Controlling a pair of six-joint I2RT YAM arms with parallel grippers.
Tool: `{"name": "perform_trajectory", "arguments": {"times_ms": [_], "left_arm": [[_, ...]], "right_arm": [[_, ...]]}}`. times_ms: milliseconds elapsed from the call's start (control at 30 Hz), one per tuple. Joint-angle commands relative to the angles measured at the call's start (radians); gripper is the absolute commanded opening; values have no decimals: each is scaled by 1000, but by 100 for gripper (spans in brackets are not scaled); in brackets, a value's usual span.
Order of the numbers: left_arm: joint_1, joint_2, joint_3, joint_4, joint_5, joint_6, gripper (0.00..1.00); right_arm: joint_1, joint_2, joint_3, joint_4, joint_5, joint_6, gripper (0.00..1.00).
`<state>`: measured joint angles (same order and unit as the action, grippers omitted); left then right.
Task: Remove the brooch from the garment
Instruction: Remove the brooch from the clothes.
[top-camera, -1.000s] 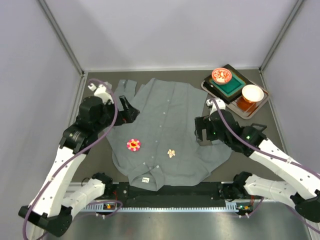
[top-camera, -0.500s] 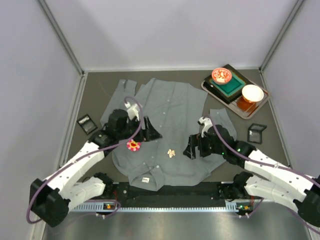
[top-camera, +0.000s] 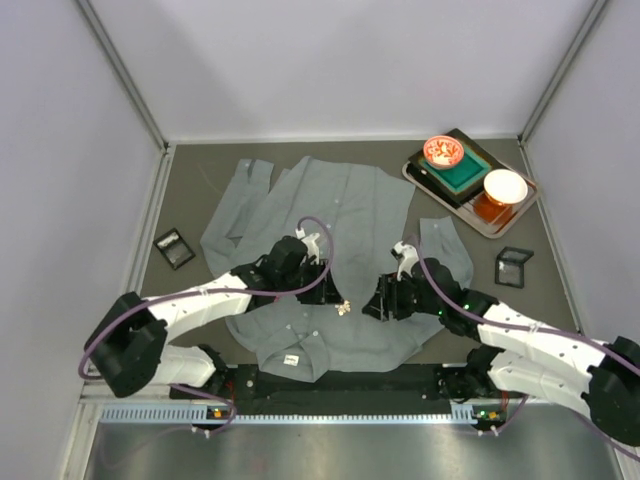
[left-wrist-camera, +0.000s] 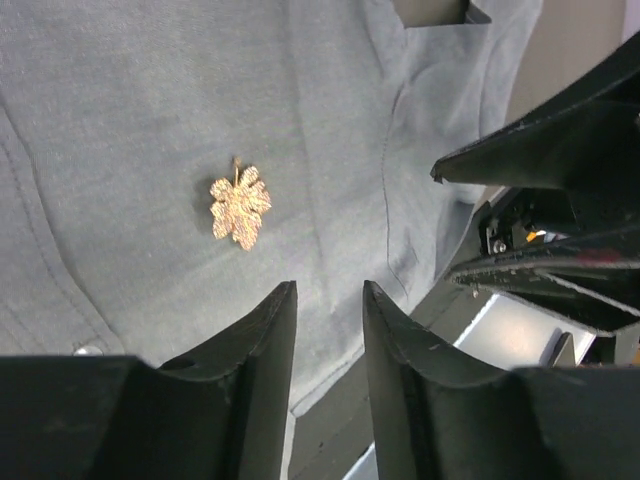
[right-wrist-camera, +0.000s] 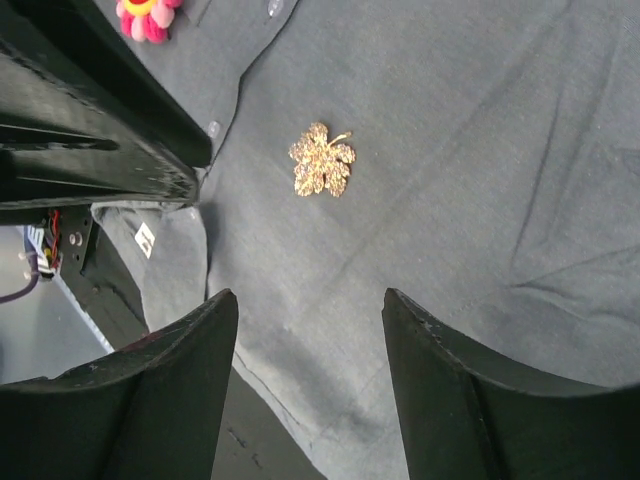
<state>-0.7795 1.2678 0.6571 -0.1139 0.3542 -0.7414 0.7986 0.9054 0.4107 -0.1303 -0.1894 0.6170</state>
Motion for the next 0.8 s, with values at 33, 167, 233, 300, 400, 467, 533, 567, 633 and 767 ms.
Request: {"name": "perform_trajectory", "arguments": {"times_ms": [33, 167, 233, 300, 400, 467, 533, 567, 633, 767], "left_arm": [[-1, 113, 15, 163, -38, -29, 32], [-1, 156, 16, 200, -55, -36, 31], [0, 179, 18, 197, -66, -33, 31], [-1, 200, 13, 191, -76, -33, 31], [0, 222, 1, 206, -90, -36, 30], [0, 232, -2, 215, -95, -36, 30], [0, 251, 1, 220, -100, -35, 30], [0, 254, -1, 223, -101, -35, 29], [0, 265, -1, 229, -106, -33, 28], [0, 272, -2, 229, -115, -33, 27]], "right_arm": [[8, 88, 17, 123, 4, -5, 59], [8, 150, 40, 123, 10, -14, 59], [8, 190, 45, 161, -13, -16, 60], [8, 226, 50, 179, -31, -17, 59], [8, 254, 57, 221, -51, -14, 58], [7, 282, 60, 265, -65, -8, 56], [8, 317, 65, 290, -85, -2, 53], [7, 331, 74, 303, -90, 0, 50], [8, 360, 86, 314, -96, 1, 48], [8, 398, 97, 342, -99, 3, 40]]}}
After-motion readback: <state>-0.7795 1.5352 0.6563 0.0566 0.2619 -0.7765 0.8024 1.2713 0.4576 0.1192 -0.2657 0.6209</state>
